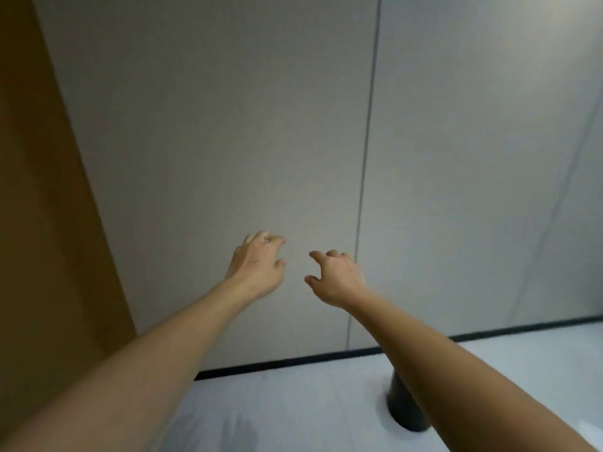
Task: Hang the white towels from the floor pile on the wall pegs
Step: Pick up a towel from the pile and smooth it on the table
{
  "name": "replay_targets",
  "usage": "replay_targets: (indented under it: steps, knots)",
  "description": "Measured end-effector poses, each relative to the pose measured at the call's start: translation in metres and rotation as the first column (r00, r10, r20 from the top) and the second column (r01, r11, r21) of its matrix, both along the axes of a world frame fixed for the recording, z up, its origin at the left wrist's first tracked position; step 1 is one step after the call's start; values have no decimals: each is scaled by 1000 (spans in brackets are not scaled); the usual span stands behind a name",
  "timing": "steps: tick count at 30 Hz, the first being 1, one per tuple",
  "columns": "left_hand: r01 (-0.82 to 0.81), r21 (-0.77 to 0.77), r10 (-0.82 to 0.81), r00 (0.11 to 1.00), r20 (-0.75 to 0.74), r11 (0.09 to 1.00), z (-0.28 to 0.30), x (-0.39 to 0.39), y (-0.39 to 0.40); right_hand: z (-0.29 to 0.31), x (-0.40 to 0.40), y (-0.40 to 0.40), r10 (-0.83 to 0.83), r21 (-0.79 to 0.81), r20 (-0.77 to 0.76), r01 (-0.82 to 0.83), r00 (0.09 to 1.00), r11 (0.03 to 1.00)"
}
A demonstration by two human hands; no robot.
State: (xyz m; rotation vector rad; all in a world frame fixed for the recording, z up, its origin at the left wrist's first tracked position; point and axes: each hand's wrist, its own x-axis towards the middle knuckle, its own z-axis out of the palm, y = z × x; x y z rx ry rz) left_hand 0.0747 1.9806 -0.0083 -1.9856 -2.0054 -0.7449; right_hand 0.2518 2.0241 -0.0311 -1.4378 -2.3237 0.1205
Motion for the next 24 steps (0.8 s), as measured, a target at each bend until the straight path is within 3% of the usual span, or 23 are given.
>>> replay_targets:
  steps: [5,9,17,24]
  knots:
    - [250,-143,-243,968,70,958,-60,201,48,-53,207,0,-241,-135,57,247,969,960]
    - [424,-256,-417,905,84,868,-101,346,69,-94,347,-15,-437,-229,74,442,896,867]
    - [664,-461,-725,686,63,589,-187,585,101,-184,562,-56,-733,-448,93,686,673,573]
    - [722,-586,-853,513,96,368,-271,765,158,-270,710,-40,-868,-610,164,740,469,285]
